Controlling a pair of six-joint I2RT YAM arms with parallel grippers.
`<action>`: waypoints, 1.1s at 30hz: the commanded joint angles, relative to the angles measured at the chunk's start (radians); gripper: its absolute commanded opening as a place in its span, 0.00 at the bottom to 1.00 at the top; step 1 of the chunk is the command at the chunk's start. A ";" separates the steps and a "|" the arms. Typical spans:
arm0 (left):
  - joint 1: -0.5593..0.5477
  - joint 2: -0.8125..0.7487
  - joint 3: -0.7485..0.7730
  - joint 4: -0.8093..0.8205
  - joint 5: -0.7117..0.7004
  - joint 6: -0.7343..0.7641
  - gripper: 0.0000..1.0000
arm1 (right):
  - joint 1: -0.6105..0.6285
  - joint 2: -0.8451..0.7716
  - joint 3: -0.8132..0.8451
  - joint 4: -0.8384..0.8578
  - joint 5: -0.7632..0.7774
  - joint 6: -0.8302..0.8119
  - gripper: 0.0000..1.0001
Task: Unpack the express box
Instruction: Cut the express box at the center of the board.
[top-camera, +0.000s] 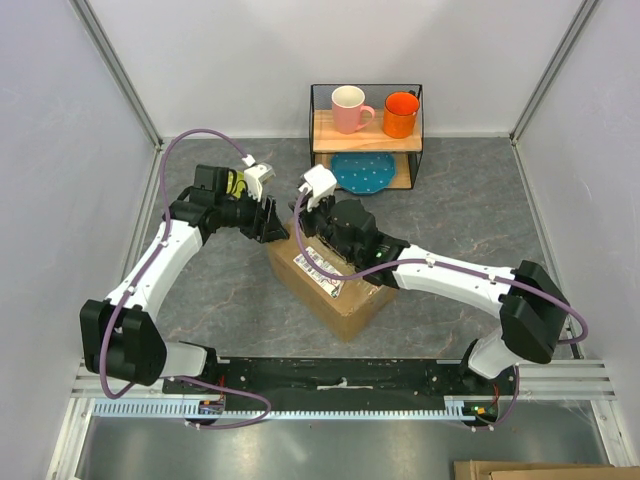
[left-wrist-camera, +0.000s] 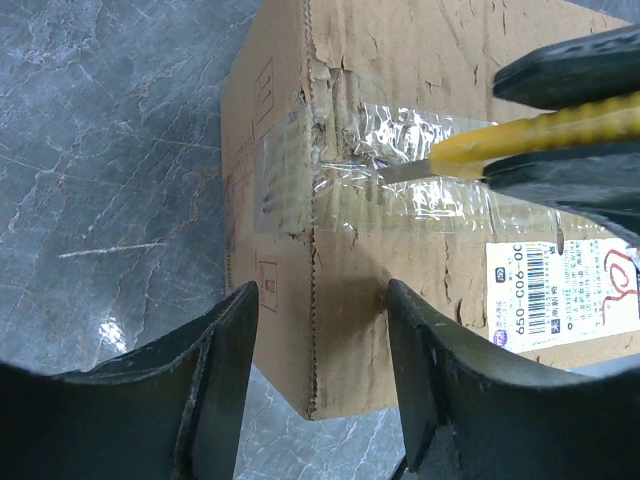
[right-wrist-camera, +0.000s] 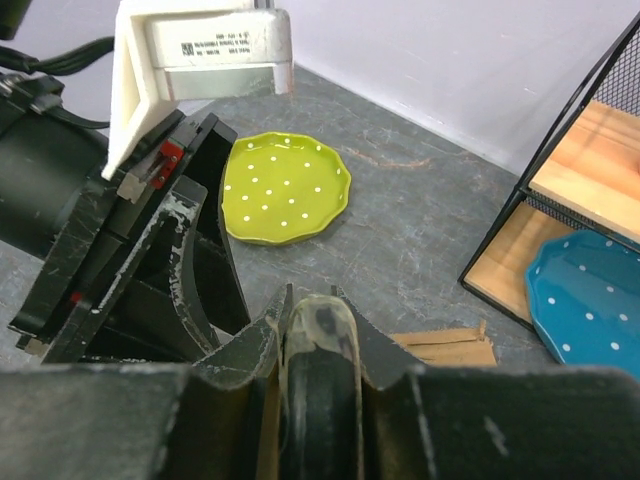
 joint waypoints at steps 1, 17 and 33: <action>-0.004 0.025 -0.051 -0.026 -0.121 0.065 0.60 | 0.009 0.013 -0.012 0.054 0.002 0.020 0.00; -0.004 -0.008 -0.059 -0.057 -0.124 0.086 0.59 | 0.007 0.023 -0.035 0.047 0.040 -0.024 0.00; -0.006 -0.003 -0.056 -0.058 -0.121 0.088 0.58 | 0.007 0.018 -0.033 -0.022 0.040 -0.066 0.00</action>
